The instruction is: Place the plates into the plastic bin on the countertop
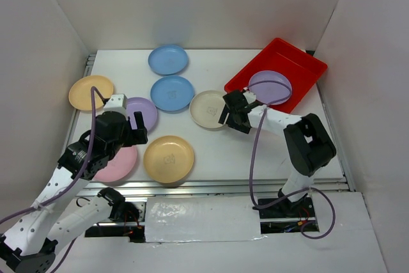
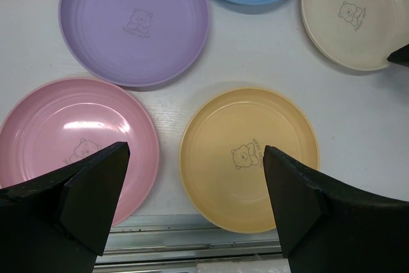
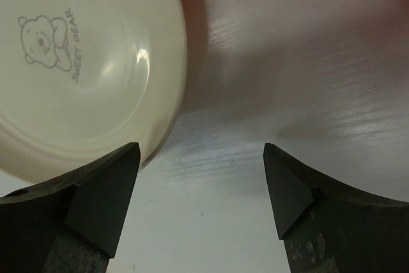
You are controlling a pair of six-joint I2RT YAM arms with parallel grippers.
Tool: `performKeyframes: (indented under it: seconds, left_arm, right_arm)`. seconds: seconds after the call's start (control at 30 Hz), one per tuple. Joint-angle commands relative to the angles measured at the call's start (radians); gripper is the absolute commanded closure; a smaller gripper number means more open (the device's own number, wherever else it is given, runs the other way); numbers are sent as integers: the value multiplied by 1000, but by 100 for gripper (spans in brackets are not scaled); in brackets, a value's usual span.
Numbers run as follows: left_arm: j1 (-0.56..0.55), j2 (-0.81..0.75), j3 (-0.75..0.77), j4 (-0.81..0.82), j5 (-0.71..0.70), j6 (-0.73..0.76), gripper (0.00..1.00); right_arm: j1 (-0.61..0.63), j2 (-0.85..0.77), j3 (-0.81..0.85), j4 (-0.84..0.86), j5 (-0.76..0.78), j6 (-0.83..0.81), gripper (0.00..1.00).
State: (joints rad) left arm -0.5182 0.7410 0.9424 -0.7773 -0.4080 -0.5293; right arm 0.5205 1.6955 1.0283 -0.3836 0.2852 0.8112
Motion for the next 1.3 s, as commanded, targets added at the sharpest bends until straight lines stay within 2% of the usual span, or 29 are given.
performKeyframes:
  seconds: [0.0, 0.1, 0.23, 0.3, 0.5, 0.53, 0.57, 0.7, 0.73, 0.87, 1.03, 1.2, 1.27]
  left_arm:
    - [1, -18, 4, 36, -6, -5, 1]
    - [1, -18, 6, 36, -2, -1, 1]
    - [1, -26, 4, 38, 3, -1, 1]
    - [1, -31, 3, 38, 3, -1, 1]
    - [1, -40, 2, 38, 1, 0, 1]
    - [1, -42, 4, 38, 3, -1, 1]
    - [1, -43, 3, 36, 1, -1, 1]
    - [1, -51, 4, 36, -5, -5, 1]
    - [1, -54, 4, 36, -5, -3, 1]
    - [1, -54, 2, 36, -8, -5, 1]
    - [1, -51, 2, 36, -9, -6, 1]
    - [1, -55, 2, 33, -14, -9, 1]
    - [1, -54, 2, 32, -17, -9, 1]
  right_arm:
    - [-16, 32, 53, 69, 55, 54, 15]
    - [-25, 72, 79, 69, 55, 59, 21]
    - [-22, 116, 104, 55, 55, 59, 38]
    - [-17, 121, 101, 51, 55, 65, 43]
    - [6, 89, 7, 89, 51, 98, 59]
    - [7, 72, -23, 92, 51, 114, 75]
    - [13, 67, -34, 94, 61, 126, 85]
    - [55, 32, -97, 92, 71, 166, 93]
    - [64, 6, -118, 89, 77, 175, 99]
    - [125, -91, -174, 84, 83, 198, 100]
    - [154, -298, -168, 74, -9, 128, 100]
    - [64, -471, -84, 13, -43, 34, 100]
    - [-46, -468, -21, -34, -53, -19, 100]
